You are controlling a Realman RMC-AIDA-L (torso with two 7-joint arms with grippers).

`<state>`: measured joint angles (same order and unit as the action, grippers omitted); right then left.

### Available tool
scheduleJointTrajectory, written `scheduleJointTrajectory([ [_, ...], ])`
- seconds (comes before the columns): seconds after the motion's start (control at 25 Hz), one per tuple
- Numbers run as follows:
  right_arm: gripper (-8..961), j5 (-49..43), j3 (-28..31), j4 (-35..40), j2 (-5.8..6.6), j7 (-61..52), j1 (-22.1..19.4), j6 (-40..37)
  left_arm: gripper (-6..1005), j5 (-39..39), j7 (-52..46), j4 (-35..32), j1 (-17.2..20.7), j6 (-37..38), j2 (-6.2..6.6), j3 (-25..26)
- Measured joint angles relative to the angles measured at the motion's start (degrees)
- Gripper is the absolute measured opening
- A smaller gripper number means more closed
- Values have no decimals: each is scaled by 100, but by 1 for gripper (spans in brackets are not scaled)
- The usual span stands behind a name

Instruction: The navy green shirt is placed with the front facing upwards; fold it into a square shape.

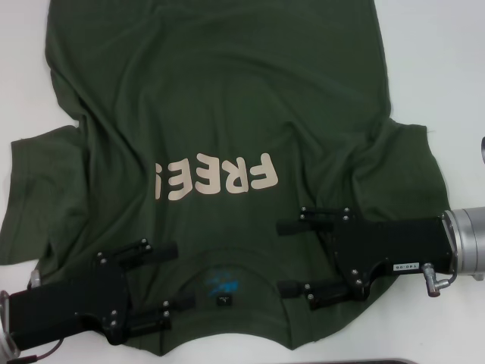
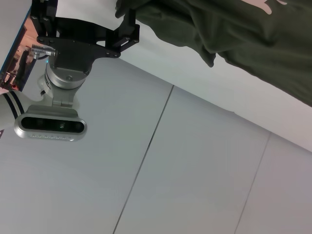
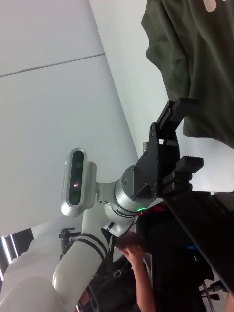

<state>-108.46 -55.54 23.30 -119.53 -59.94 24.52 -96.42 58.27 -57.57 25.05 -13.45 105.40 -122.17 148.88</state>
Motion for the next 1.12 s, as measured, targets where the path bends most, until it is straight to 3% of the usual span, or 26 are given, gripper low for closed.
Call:
scheduleJointTrajectory([
  [0.88,925,0,-4,-10,0,0,3,0,762,0,-96,0,-6,-11,1,57],
  [1.12,925,24,0,14,0,-97,21,0,763,8,-1469,30,-166,58,91,749],
])
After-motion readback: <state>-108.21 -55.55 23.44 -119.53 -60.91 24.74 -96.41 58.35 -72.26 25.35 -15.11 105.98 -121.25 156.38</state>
